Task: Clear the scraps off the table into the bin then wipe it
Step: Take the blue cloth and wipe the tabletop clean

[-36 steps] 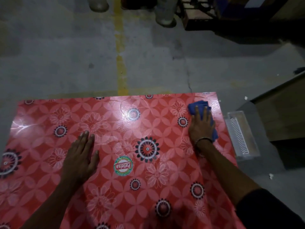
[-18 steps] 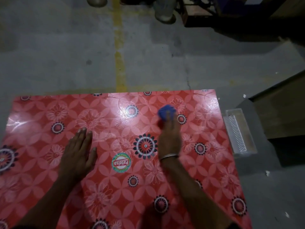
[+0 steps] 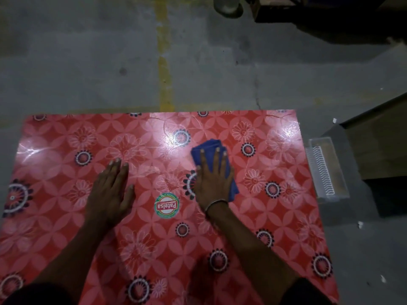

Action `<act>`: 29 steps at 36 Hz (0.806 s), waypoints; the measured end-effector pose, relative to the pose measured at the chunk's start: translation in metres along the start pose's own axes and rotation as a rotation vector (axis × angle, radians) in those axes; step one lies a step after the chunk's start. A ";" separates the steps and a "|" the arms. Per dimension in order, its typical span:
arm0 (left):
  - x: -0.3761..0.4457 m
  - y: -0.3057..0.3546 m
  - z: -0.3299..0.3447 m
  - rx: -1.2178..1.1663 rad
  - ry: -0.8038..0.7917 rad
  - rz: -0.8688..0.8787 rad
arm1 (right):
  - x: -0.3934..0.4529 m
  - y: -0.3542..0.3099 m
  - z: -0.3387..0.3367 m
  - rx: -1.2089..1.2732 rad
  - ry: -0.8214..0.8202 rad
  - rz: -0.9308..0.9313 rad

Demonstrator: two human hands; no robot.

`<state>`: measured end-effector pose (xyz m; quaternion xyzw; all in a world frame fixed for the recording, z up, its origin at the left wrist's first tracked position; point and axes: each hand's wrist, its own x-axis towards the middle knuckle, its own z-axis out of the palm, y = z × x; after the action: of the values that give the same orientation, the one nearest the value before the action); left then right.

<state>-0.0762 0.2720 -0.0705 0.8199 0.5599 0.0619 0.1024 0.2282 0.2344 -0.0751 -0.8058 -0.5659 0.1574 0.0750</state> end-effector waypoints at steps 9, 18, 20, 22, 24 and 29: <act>0.000 0.000 0.005 0.015 0.103 0.063 | 0.016 0.175 -0.071 -0.051 0.150 0.375; 0.000 -0.001 0.008 0.005 0.122 0.073 | 0.004 0.248 -0.102 0.082 0.405 0.556; 0.001 -0.001 0.008 0.008 0.135 0.081 | 0.004 0.222 -0.102 0.094 0.497 0.535; 0.002 -0.001 0.008 0.013 0.137 0.082 | -0.001 0.176 -0.091 0.108 0.539 0.481; 0.001 0.001 0.006 0.017 0.129 0.072 | -0.016 0.117 -0.072 0.109 0.516 0.395; 0.000 0.004 0.005 0.014 0.109 0.037 | -0.075 -0.032 -0.015 0.302 0.229 0.096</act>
<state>-0.0709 0.2702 -0.0744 0.8261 0.5499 0.1046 0.0649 0.1814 0.1767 -0.0390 -0.8240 -0.4847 0.1512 0.2515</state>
